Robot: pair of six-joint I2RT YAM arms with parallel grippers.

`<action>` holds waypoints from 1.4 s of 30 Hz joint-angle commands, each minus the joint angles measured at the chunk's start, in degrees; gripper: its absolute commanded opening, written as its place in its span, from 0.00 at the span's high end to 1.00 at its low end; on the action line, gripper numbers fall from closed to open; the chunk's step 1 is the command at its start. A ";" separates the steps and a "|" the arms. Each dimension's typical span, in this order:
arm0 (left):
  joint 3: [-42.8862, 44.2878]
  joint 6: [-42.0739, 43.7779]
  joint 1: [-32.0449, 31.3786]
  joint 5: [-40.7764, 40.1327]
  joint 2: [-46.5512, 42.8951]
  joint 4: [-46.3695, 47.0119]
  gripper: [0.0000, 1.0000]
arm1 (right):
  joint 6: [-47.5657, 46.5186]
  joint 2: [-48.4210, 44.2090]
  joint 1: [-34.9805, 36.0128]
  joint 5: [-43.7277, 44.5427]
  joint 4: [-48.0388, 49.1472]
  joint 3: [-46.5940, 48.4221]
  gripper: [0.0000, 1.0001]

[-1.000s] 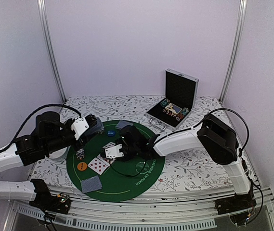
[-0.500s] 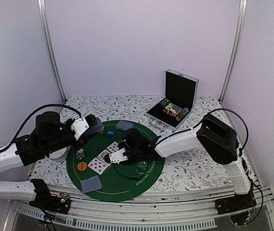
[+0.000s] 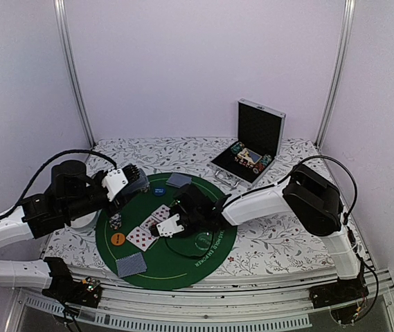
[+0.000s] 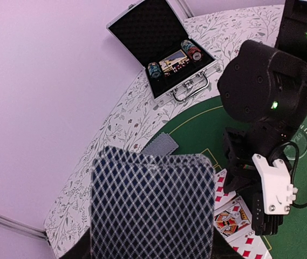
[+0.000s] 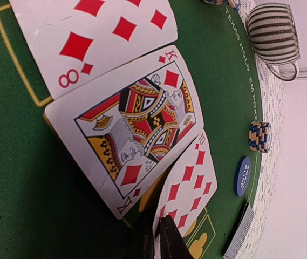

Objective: Distribute texas hold em gaming equipment
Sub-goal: Flop the poker card in the community card area.

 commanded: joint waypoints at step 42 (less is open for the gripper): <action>0.00 0.50 -0.22 6.61 -1.11 0.61 0.55 | 79.14 -15.45 -8.59 -47.30 1.96 10.10 0.01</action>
